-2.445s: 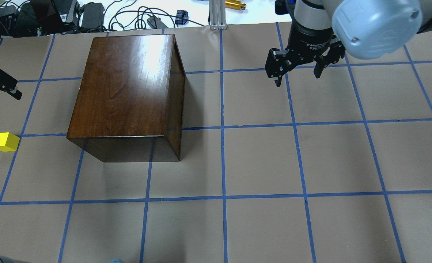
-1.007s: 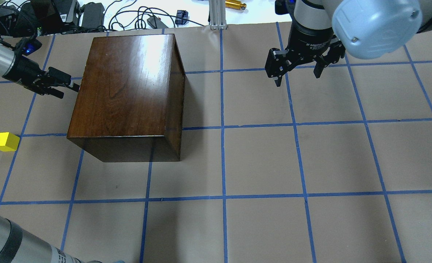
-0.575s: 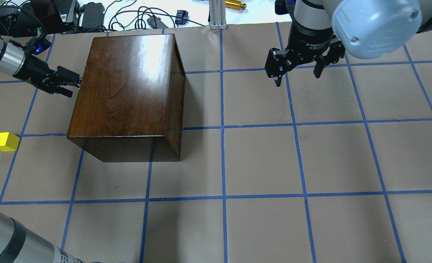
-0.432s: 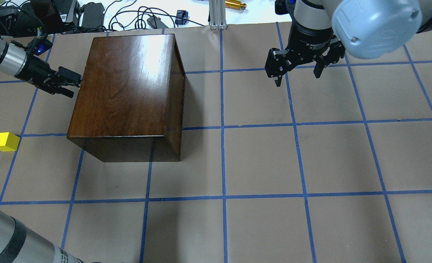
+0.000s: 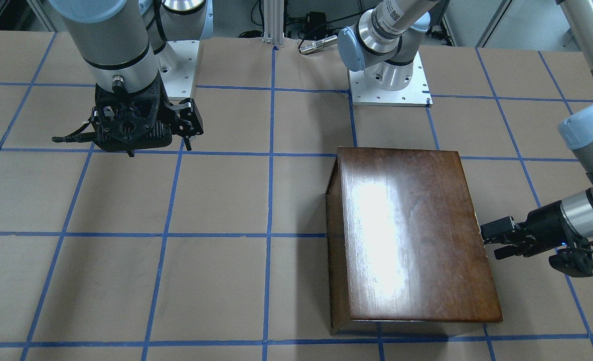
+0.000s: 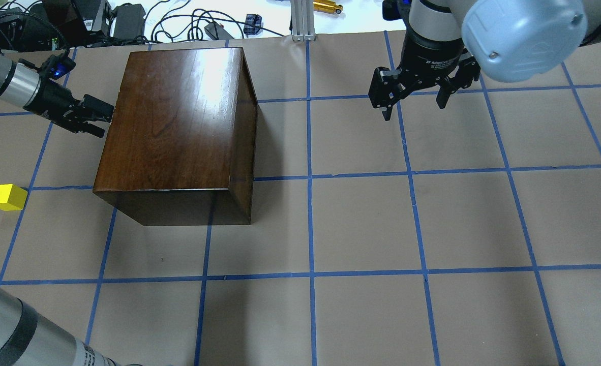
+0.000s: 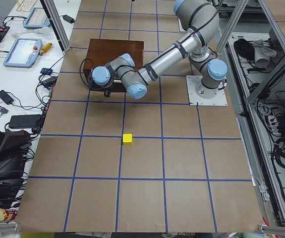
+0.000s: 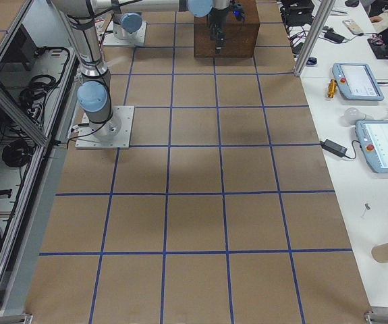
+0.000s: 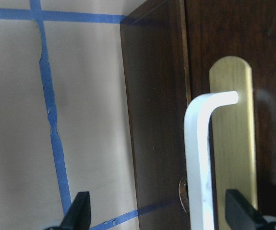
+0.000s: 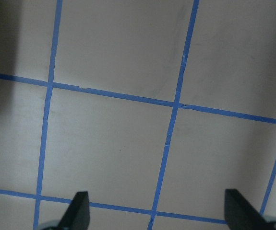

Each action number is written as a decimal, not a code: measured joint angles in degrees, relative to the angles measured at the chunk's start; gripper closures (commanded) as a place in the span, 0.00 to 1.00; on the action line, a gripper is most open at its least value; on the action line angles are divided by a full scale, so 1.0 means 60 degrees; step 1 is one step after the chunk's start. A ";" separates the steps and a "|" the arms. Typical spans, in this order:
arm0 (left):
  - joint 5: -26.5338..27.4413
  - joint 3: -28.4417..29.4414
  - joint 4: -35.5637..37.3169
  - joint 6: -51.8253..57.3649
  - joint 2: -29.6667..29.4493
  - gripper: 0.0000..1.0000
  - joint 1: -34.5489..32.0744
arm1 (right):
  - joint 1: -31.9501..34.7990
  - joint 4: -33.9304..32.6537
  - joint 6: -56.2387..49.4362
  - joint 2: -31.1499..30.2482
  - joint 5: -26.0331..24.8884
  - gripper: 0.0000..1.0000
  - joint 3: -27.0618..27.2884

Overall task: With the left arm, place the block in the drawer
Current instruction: 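Pull the drawer open with the left gripper, away from the cabinet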

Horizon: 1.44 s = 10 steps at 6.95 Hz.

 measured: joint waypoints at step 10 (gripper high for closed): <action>0.0595 0.0059 0.0029 0.0018 -0.0298 0.00 0.0715 | 0.0000 0.0000 0.0008 0.0000 0.0000 0.00 0.0000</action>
